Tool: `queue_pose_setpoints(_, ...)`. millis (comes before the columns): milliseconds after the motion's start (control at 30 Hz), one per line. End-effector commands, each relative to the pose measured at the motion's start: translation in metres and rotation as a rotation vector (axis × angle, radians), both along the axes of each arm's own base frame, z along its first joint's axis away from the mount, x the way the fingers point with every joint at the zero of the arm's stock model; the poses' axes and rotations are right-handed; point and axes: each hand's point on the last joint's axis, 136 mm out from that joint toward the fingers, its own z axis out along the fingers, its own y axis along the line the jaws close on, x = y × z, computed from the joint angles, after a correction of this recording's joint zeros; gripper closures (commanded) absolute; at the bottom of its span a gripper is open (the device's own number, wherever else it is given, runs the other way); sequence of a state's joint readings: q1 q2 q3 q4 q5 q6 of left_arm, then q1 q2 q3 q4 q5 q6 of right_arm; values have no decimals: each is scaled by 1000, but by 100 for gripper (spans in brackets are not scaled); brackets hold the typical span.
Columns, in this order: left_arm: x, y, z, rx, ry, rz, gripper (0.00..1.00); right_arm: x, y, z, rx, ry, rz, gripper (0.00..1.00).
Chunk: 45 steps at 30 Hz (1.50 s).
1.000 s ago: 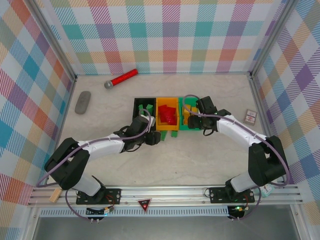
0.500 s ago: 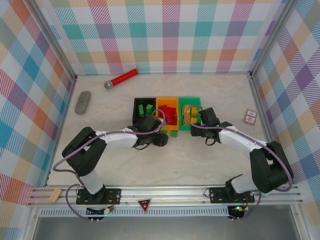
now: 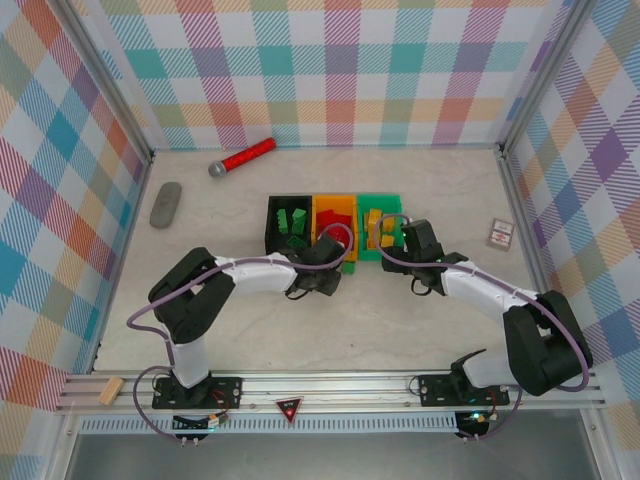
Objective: Sort the legos into containers by color
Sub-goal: Move the lego to the center of the table, then pick up the lego from the center of the table.
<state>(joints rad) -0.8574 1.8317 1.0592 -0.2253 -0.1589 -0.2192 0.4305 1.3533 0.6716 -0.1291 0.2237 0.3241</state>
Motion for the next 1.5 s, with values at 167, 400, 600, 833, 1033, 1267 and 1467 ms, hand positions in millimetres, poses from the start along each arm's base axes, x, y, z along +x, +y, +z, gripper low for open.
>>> queue_pose_setpoints(167, -24, 16, 1, 74, 25, 43, 68, 5, 3, 5, 28, -18, -7, 28)
queue_pose_setpoints(400, -45, 27, 7, 113, -1, 76, 58, 7, 6, 4, 34, -15, -3, 28)
queue_pose_setpoints(600, -37, 28, 24, 129, -43, 101, 24, 7, 7, 4, 37, -11, 1, 28)
queue_pose_setpoints(833, -28, 24, 29, 175, -39, 119, 37, 6, 5, 4, 36, -12, -3, 28)
queue_pose_setpoints(1033, -30, 18, 13, 190, 17, 127, 41, 6, 6, 5, 39, -12, 1, 28)
queue_pose_setpoints(1267, -32, 23, 3, 225, 30, 145, 50, 6, 6, 5, 39, -11, 1, 28)
queue_pose_setpoints(1467, -32, 19, 5, 206, 33, 135, 62, 7, 6, 5, 36, -10, -1, 28)
